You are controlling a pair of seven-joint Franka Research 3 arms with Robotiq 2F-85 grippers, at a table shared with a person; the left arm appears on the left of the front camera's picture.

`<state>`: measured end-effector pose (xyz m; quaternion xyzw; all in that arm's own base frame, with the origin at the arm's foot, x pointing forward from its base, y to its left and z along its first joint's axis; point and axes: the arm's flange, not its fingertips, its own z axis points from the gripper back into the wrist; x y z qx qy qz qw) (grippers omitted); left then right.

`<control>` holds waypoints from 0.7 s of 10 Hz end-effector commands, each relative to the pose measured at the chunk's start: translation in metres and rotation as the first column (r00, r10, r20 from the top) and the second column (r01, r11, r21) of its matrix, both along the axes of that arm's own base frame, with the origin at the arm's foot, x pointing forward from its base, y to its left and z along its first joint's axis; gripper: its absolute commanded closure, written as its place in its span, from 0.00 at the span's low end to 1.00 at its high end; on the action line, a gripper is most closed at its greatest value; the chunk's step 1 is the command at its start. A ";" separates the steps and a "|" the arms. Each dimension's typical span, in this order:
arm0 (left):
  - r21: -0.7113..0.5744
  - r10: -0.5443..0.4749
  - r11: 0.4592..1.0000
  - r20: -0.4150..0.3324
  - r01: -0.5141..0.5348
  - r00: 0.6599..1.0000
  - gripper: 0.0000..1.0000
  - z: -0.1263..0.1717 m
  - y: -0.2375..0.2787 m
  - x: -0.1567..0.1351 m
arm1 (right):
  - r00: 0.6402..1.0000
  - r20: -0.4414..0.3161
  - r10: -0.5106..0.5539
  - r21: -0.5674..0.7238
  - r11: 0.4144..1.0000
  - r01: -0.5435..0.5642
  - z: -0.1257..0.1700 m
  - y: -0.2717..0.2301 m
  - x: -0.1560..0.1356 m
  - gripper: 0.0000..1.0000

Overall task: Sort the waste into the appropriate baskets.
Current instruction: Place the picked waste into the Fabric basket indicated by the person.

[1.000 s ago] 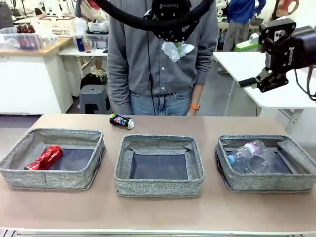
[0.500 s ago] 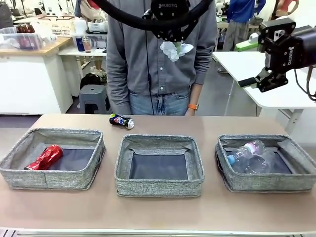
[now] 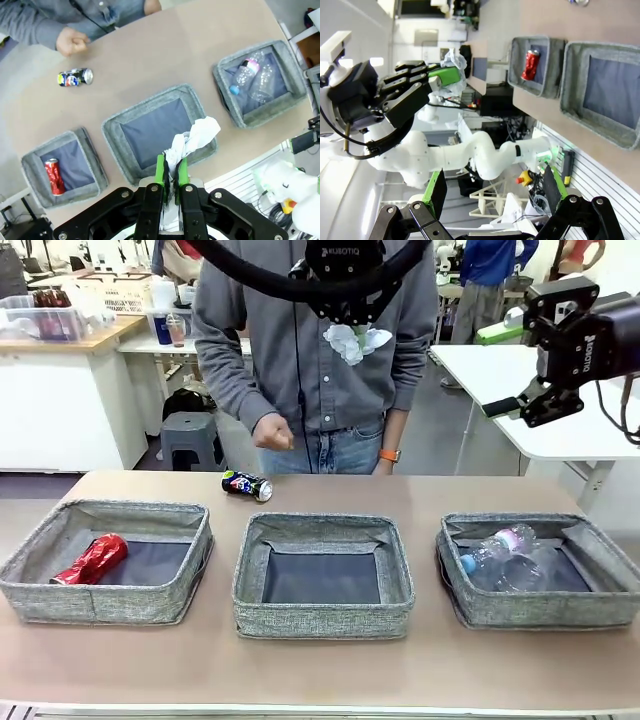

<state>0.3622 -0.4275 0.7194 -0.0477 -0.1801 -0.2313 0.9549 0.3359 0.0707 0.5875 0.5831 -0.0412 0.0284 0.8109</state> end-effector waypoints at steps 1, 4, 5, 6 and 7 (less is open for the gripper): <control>0.015 0.008 1.000 0.017 -0.008 1.000 0.94 -0.003 0.007 -0.005 | 1.000 0.009 0.002 0.013 1.000 -0.002 0.003 0.000 0.001 0.00; 0.015 0.008 1.000 0.017 -0.008 1.000 0.94 -0.003 0.007 -0.005 | 1.000 0.009 0.002 0.013 1.000 -0.002 0.003 0.000 0.001 0.00; 0.015 0.008 1.000 0.017 -0.008 1.000 0.94 -0.003 0.007 -0.005 | 1.000 0.009 0.002 0.013 1.000 -0.002 0.003 0.000 0.001 0.00; 0.015 0.008 1.000 0.017 -0.008 1.000 0.94 -0.003 0.007 -0.005 | 1.000 0.009 0.002 0.013 1.000 -0.002 0.003 0.000 0.001 0.00; 0.015 0.008 1.000 0.017 -0.008 1.000 0.94 -0.003 0.007 -0.005 | 1.000 0.009 0.002 0.013 1.000 -0.002 0.003 0.000 0.001 0.00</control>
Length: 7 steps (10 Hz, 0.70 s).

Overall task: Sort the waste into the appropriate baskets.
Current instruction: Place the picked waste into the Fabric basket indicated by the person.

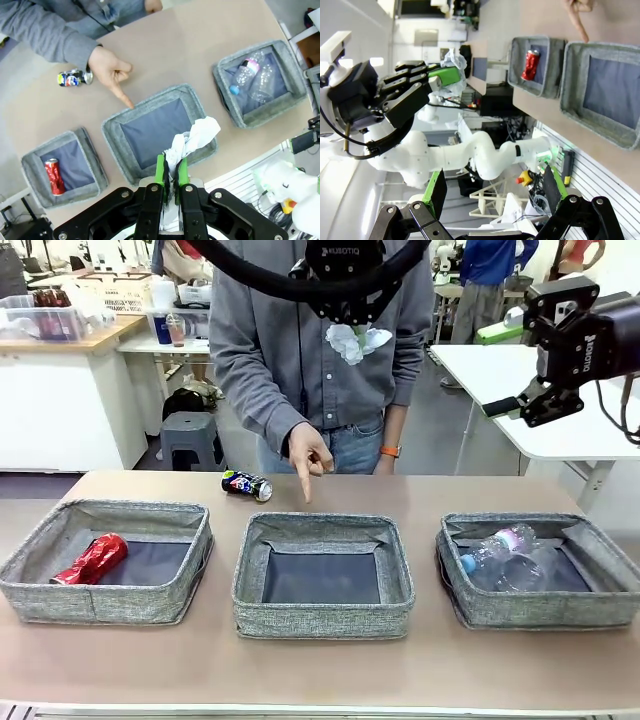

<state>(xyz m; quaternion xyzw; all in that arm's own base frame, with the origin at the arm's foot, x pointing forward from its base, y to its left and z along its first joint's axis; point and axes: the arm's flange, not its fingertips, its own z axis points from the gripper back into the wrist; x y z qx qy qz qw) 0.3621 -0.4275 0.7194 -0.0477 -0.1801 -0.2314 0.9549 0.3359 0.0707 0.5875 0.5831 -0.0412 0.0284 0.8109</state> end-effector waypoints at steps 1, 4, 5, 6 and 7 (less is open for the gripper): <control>0.015 0.008 1.000 0.017 -0.008 1.000 0.94 -0.003 0.007 -0.005 | 1.000 0.009 0.002 0.013 1.000 -0.002 0.003 0.000 0.001 0.00; 0.015 0.008 1.000 0.017 -0.008 1.000 0.94 -0.003 0.007 -0.005 | 1.000 0.009 0.002 0.013 1.000 -0.002 0.003 0.000 0.001 0.00; 0.000 0.000 1.000 0.000 0.000 1.000 0.94 0.000 0.000 0.000 | 1.000 0.009 0.002 0.013 1.000 -0.002 0.003 0.000 0.001 0.00; 0.035 -0.011 0.999 0.016 0.010 1.000 0.94 -0.012 0.000 -0.002 | 1.000 0.009 0.002 0.013 1.000 -0.002 0.003 0.000 0.001 0.00; 0.073 0.033 0.997 0.037 -0.035 0.999 0.94 -0.036 0.001 0.000 | 1.000 0.009 0.002 0.013 1.000 -0.002 0.003 0.000 0.001 0.00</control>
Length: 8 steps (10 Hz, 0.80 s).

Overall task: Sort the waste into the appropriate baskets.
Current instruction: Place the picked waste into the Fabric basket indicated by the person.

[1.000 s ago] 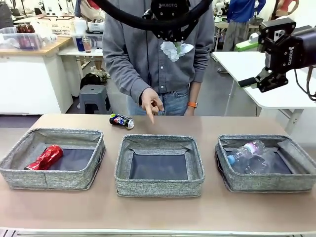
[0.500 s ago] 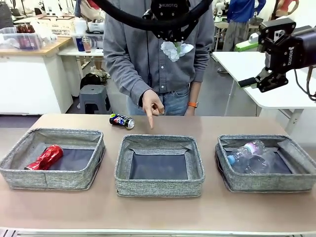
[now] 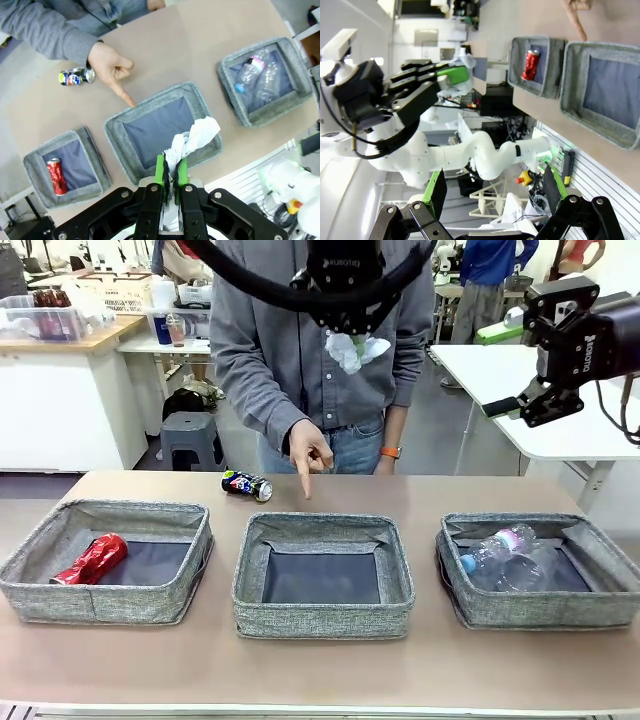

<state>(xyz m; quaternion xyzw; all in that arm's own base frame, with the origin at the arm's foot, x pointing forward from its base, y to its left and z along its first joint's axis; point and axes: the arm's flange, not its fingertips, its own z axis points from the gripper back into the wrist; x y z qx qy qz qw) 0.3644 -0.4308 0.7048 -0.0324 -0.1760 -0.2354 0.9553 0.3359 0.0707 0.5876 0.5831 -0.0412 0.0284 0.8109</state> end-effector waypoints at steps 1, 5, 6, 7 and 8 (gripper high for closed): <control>0.045 0.034 0.998 0.019 -0.035 0.999 0.94 -0.044 0.006 0.001 | 1.000 0.009 0.002 0.013 1.000 -0.002 0.003 0.000 0.001 0.00; 0.017 0.025 1.000 0.038 -0.026 0.999 0.94 -0.136 0.010 0.002 | 1.000 0.009 0.002 0.013 1.000 -0.002 0.003 0.000 0.001 0.00; -0.015 0.017 1.000 -0.018 -0.017 1.000 0.94 -0.162 0.013 0.001 | 1.000 0.009 0.002 0.013 1.000 -0.002 0.003 0.000 0.001 0.00; -0.055 0.007 0.998 -0.090 -0.012 0.996 0.94 -0.183 0.015 -0.001 | 1.000 0.009 0.002 0.013 1.000 -0.002 0.003 0.000 0.001 0.00; -0.083 0.033 0.996 -0.108 -0.042 0.994 0.94 -0.205 0.016 0.000 | 1.000 0.009 0.002 0.013 1.000 -0.002 0.003 0.000 0.001 0.00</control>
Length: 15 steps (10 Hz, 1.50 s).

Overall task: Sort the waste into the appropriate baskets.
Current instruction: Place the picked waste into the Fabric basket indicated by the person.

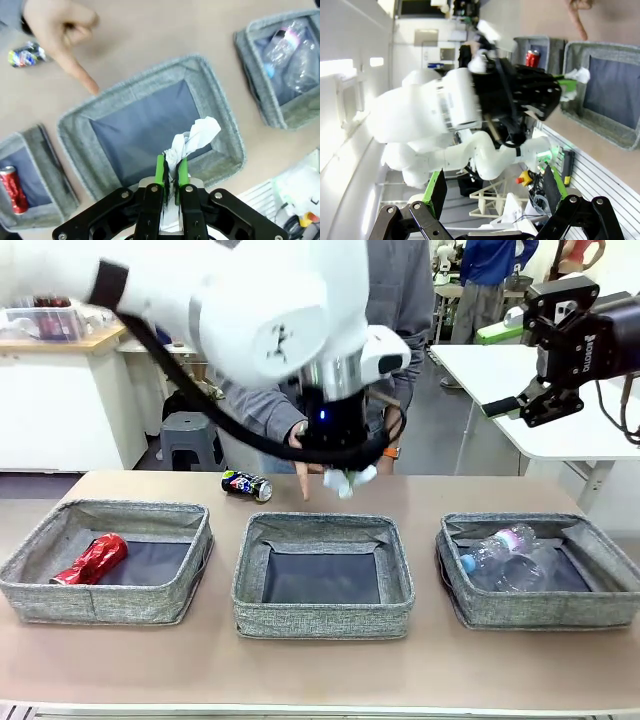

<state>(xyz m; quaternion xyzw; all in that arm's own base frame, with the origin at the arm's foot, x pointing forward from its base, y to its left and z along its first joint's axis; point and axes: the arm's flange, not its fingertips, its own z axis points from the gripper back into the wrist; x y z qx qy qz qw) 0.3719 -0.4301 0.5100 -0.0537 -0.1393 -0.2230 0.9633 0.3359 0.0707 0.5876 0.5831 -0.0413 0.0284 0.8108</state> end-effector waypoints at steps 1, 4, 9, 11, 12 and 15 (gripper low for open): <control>-0.038 0.057 0.998 -0.017 -0.058 0.998 0.94 -0.040 0.015 -0.005 | 1.000 0.009 0.002 0.013 1.000 -0.002 0.003 0.000 0.001 0.00; 0.035 0.122 0.992 -0.023 -0.121 0.992 0.94 -0.083 0.016 0.000 | 1.000 0.009 0.002 0.013 1.000 -0.002 0.003 0.000 0.001 0.00; 0.045 0.111 0.993 -0.041 -0.109 0.993 0.37 -0.086 0.017 0.004 | 1.000 0.009 0.002 0.013 1.000 -0.002 0.003 0.000 0.001 0.00; 0.045 0.103 0.994 -0.042 -0.101 0.994 0.00 -0.085 0.018 0.004 | 1.000 0.009 0.002 0.013 1.000 -0.002 0.003 0.000 0.001 0.00; 0.043 0.101 0.994 -0.048 -0.099 0.994 0.00 -0.085 0.019 0.005 | 1.000 0.009 0.002 0.013 1.000 -0.002 0.003 0.000 0.001 0.00; -0.015 0.094 0.995 -0.084 -0.095 0.992 0.02 -0.080 0.021 0.004 | 1.000 0.009 0.002 0.013 1.000 -0.002 0.003 0.000 0.001 0.00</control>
